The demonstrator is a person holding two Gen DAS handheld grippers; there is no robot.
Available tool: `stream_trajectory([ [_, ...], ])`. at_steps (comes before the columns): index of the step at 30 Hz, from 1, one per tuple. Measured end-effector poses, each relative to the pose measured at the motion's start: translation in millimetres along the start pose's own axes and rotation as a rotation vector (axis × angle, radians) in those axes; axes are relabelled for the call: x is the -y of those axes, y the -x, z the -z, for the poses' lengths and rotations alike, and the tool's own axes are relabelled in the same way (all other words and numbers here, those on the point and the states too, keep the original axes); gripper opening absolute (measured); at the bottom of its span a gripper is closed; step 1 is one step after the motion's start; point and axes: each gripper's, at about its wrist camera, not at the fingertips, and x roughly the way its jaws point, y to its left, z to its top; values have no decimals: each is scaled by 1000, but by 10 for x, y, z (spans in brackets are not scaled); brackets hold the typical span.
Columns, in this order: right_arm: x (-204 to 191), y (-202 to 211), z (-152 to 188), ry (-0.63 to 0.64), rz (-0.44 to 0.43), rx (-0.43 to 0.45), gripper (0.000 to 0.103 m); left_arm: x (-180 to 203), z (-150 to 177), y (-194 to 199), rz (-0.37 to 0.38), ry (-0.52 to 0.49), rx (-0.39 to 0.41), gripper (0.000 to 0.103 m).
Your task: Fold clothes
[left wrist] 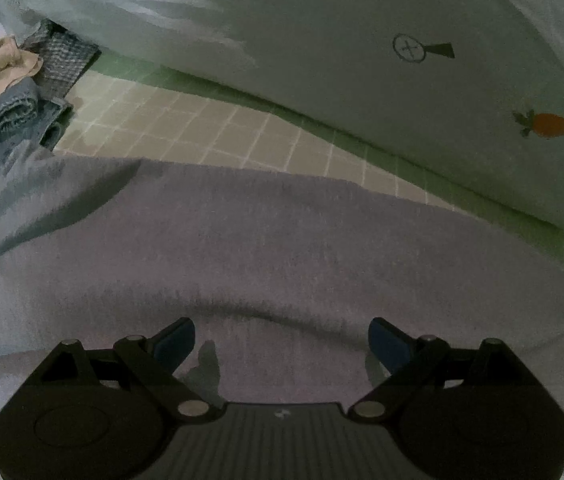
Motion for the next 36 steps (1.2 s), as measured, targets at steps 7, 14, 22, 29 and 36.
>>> stream_trajectory([
  [7, -456, 266, 539, 29, 4, -12, 78, 80, 55, -23, 14, -33, -20, 93],
  [14, -720, 127, 838, 182, -10, -60, 62, 95, 85, -2, 19, -52, -21, 93],
  [22, 40, 308, 867, -138, -16, -98, 4, 7, 145, 187, 13, -16, 19, 93],
  [29, 636, 471, 1150, -286, -9, -190, 10, -234, 348, 694, 33, 35, 113, 93],
  [36, 803, 1238, 1441, -245, -52, -132, 77, -520, 821, 1212, 34, 66, 177, 93],
])
